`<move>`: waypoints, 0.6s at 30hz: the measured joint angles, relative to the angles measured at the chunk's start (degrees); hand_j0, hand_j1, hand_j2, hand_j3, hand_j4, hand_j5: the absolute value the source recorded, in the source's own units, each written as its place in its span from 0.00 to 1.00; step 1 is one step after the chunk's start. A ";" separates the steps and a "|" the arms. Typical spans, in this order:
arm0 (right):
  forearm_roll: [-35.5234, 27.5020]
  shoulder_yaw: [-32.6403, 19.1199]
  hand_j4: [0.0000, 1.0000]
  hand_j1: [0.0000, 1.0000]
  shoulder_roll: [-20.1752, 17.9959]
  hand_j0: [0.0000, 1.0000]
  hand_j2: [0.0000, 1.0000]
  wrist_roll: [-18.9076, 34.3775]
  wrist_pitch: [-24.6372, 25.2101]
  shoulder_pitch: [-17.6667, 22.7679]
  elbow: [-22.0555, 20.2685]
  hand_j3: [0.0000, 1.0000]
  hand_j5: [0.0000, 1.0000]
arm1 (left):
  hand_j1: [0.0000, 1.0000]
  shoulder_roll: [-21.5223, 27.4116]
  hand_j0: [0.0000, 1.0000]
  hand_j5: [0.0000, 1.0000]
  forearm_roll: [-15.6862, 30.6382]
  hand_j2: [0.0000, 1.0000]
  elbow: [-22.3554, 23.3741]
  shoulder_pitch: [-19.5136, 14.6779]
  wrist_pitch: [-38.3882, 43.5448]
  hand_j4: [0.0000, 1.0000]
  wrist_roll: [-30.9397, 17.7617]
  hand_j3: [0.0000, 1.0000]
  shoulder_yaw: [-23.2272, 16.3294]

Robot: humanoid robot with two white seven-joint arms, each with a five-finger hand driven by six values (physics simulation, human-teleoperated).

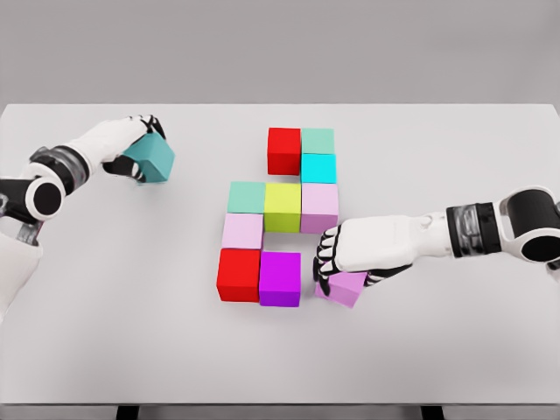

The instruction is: Assemble the squares on the desktop into the number 2

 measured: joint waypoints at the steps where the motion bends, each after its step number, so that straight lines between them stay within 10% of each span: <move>1: 0.16 -0.09 1.00 1.00 0.00 1.00 1.00 -0.01 0.00 0.00 -0.01 1.00 1.00 | 0.16 -0.73 0.16 0.16 -0.99 0.16 0.01 -0.26 0.20 0.16 0.02 0.16 -0.01; 11: 0.53 -8.01 1.00 1.00 -0.76 1.00 1.00 -0.02 -0.01 0.96 -0.01 1.00 1.00 | 0.15 -7.98 0.15 0.15 -10.78 0.15 0.11 -2.46 2.96 0.15 -0.04 0.15 -0.52; 18: -1.62 -12.36 1.00 1.00 -13.55 1.00 1.00 -0.02 -0.01 6.59 -0.08 1.00 1.00 | 0.15 -12.81 0.15 0.15 -15.70 0.15 2.73 -4.39 4.38 0.15 -0.04 0.15 -2.19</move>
